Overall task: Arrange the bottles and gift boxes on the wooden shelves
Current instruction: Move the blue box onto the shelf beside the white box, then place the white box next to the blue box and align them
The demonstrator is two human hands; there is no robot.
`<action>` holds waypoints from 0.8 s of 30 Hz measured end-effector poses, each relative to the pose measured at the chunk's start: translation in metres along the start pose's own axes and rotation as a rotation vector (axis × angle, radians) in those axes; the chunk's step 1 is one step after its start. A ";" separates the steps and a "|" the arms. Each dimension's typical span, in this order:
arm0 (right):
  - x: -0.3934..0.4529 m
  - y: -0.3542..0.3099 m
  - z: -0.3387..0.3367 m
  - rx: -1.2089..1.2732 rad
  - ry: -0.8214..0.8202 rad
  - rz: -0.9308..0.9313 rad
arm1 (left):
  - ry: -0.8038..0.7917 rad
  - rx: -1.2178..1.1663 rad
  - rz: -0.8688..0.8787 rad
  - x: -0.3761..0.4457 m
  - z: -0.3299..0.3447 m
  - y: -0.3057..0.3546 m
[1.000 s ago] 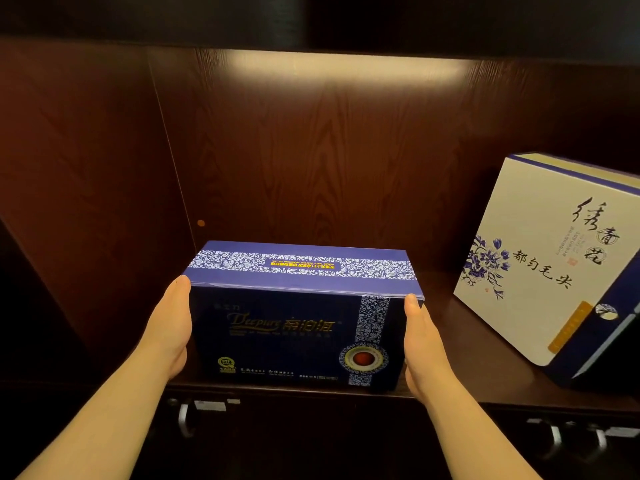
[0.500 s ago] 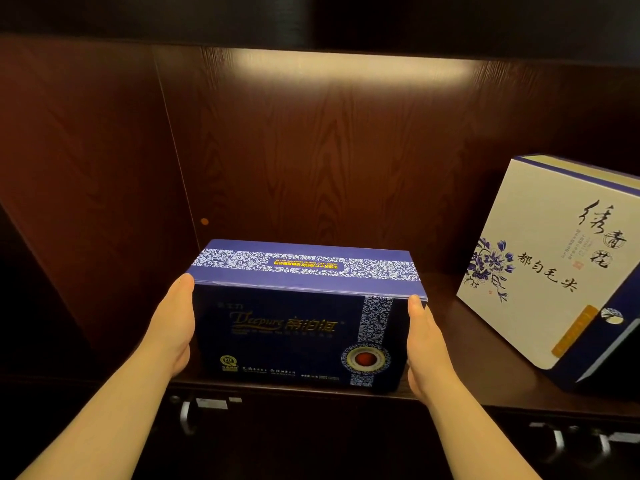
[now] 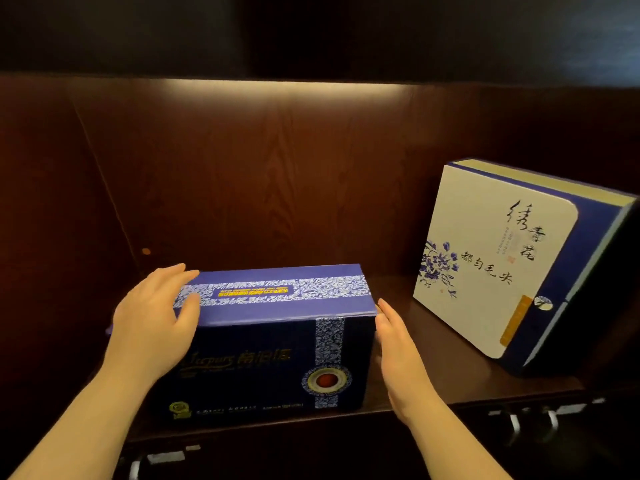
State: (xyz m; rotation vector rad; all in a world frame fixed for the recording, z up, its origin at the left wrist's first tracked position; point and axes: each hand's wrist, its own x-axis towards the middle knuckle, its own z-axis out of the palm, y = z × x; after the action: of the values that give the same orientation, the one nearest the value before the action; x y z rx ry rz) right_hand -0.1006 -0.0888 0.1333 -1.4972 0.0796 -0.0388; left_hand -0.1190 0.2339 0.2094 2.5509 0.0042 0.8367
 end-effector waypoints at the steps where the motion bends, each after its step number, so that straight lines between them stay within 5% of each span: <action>1: -0.001 -0.004 -0.007 -0.012 0.026 -0.022 | -0.034 -0.031 0.026 0.006 0.004 0.017; 9: -0.009 -0.064 -0.088 -0.148 0.301 -0.329 | -0.318 -0.401 0.090 0.065 0.068 0.154; 18: 0.024 -0.094 -0.192 -0.315 0.782 -0.600 | -0.498 -0.779 -0.052 0.150 0.174 0.298; 21: 0.041 -0.093 -0.219 -0.401 0.945 -0.574 | -0.507 -0.859 -0.194 0.174 0.211 0.333; 24: 0.057 -0.089 -0.237 -0.417 0.924 -0.404 | -0.532 -0.964 -0.271 0.194 0.241 0.357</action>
State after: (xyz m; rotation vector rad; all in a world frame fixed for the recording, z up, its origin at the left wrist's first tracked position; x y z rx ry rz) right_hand -0.0601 -0.3355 0.2035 -1.7778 0.5510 -1.0960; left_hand 0.1269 -0.1596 0.2965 1.7100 -0.1718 -0.0126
